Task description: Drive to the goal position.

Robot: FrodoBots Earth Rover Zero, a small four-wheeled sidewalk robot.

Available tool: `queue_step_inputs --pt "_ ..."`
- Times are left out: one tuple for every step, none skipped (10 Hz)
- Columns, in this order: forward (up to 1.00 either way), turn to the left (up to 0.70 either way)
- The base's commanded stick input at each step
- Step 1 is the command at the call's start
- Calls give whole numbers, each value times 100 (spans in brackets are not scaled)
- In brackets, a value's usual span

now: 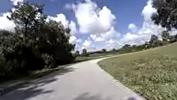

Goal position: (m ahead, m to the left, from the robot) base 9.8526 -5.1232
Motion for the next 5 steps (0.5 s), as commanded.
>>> queue_step_inputs --pt "70 35" --pt "70 35" --pt "70 35" --pt "70 0" --pt "70 0"
